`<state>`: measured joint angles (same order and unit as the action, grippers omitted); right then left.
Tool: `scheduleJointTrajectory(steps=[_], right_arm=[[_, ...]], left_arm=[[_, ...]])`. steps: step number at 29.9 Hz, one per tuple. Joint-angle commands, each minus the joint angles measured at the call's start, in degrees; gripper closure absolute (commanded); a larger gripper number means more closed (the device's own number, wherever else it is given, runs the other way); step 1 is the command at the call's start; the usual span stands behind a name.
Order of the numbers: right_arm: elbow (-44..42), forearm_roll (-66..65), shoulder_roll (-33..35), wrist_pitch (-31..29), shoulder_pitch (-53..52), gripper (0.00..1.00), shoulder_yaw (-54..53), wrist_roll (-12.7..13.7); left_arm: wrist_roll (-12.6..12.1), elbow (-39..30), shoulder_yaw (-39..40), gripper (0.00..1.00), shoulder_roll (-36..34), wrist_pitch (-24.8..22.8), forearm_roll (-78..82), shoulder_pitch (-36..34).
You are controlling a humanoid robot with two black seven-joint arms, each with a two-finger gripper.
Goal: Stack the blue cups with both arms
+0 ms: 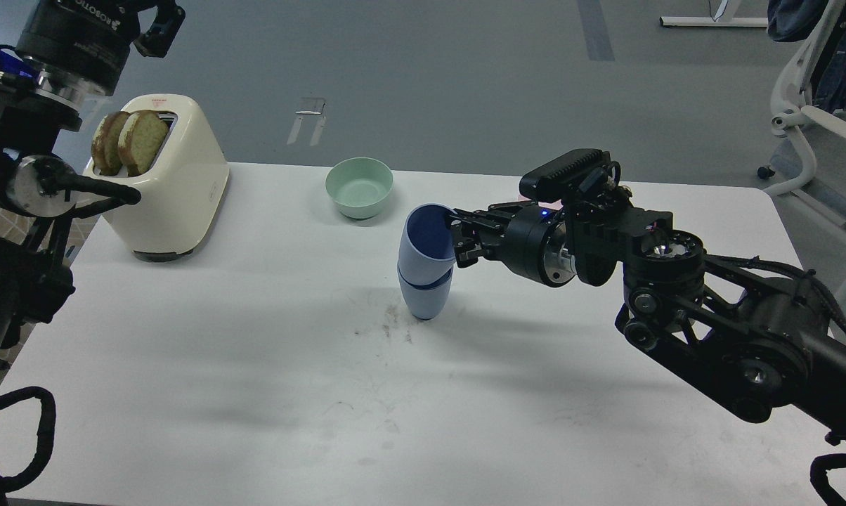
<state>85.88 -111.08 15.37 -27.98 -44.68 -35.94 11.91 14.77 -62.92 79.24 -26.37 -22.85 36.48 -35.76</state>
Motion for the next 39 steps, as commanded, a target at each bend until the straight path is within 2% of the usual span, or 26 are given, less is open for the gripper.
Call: scheduleJointTrajectory(steps=[1,3,7,9,13,14,15,19,25,26,32,36,39], right_arm=[[-0.4,0.0,-0.1,0.0,0.0,0.85,0.0,0.2],[-0.5,0.0,-0.2,0.0,0.4,0.75,-0.1,0.7],[-0.5,0.1,-0.3,0.0,0.6,0.62,-0.2,0.7],[-0.5,0.2,-0.3,0.0,0.8,0.42,-0.3,0.7],[-0.3,0.5,-0.5,0.0,0.8,0.26,-0.5,0.7],[-0.2,0.6,-0.7,0.0,0.6,0.12,-1.0,0.7],[-0.1,0.6,-0.7,0.0,0.6,0.05,-1.4,0.7],[-0.2,0.8,-1.6,0.0,0.3,0.01,-10.0,0.6],[-4.3,0.8,-9.0,0.0,-5.0,0.00,-33.4,0.3],[-4.3,0.8,-9.0,0.0,-5.0,0.00,-33.4,0.3],[-8.2,1.7,-9.6,0.0,-8.3,0.00,-49.4,-0.2],[-14.2,11.6,-9.0,0.0,-8.3,0.00,-55.7,-0.2],[-18.7,20.1,-5.9,0.0,-8.1,0.00,-57.0,-0.2]], left_arm=[[0.0,0.1,0.0,0.02,0.0,0.0,0.0,0.0],[0.0,0.1,0.0,0.02,0.0,0.0,0.0,0.0],[0.0,0.1,0.0,0.02,0.0,0.0,0.0,0.0],[0.0,0.3,0.0,0.02,0.0,0.0,0.0,-0.1],[0.0,0.3,0.0,0.02,0.0,0.0,0.0,0.0],[0.0,0.3,0.0,0.02,0.0,0.0,0.0,0.0],[0.0,0.3,0.0,0.02,0.0,0.0,0.0,0.0],[0.0,0.3,0.0,0.02,0.0,-0.1,0.0,0.0],[0.1,0.2,-0.3,0.02,0.3,-0.3,0.0,0.0],[0.1,0.2,-0.3,0.02,0.3,-0.3,0.0,0.0],[0.1,0.7,-0.6,0.02,0.6,-0.4,-2.2,-0.8],[0.0,1.2,-0.9,0.02,0.6,-0.4,-2.2,-0.5],[0.0,2.5,-1.1,0.02,0.5,-0.5,-2.2,-0.9]])
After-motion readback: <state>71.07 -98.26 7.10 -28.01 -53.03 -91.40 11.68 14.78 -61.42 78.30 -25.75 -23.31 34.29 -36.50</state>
